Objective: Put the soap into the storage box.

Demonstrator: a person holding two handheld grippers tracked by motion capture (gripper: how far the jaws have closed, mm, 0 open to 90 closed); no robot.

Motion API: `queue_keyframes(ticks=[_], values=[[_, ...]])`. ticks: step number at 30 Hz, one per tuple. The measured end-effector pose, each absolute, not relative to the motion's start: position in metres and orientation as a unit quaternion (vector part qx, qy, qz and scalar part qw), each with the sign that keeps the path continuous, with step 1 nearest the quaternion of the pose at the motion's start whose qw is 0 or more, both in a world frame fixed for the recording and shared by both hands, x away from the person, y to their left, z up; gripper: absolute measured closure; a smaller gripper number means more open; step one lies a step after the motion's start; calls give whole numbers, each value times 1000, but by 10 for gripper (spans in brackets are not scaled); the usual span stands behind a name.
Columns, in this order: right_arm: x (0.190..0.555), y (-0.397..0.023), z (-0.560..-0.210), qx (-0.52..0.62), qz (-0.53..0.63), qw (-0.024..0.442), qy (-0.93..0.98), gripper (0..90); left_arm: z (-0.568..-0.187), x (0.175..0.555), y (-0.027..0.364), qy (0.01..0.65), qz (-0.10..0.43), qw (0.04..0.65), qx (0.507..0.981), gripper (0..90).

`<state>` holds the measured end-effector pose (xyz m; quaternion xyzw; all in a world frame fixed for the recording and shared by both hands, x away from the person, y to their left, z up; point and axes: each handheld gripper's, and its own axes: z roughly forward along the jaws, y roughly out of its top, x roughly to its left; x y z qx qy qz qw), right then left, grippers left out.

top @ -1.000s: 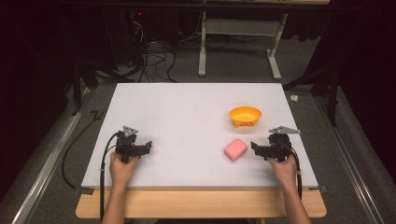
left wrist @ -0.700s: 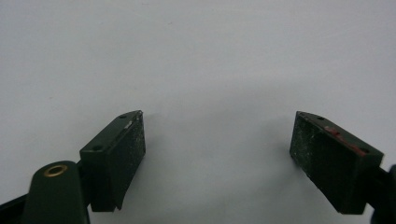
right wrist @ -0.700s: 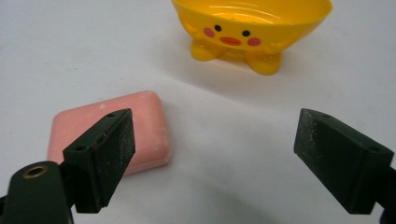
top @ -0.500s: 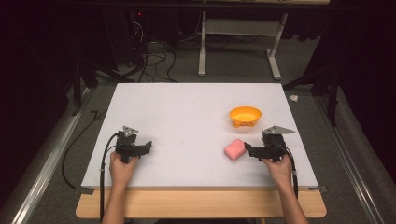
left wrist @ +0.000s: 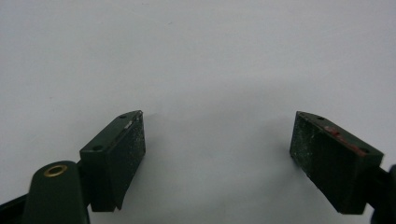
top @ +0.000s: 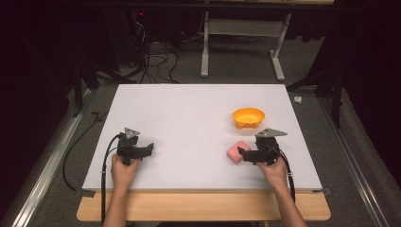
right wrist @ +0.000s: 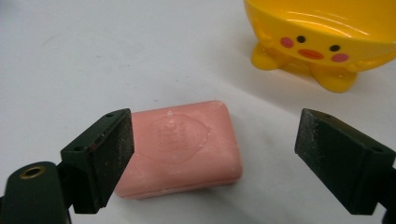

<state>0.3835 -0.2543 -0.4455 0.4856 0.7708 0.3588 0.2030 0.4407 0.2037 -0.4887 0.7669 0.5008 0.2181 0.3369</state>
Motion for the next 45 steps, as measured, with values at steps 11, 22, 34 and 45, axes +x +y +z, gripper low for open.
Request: queue_keyframes(ticks=[11, 22, 34, 45], values=[[386, -239, -453, 470, 351, 199, 785, 123, -489, 441, 204, 501, 218, 337, 767, 186], [391, -228, -459, 464, 339, 193, 795, 122, -489, 441, 204, 501, 218, 337, 767, 186], [396, -222, -466, 459, 320, 196, 805, 122, -489, 441, 204, 501, 218, 337, 767, 186], [397, -219, -474, 460, 305, 196, 810, 115, -489, 441, 204, 501, 218, 337, 767, 186]])
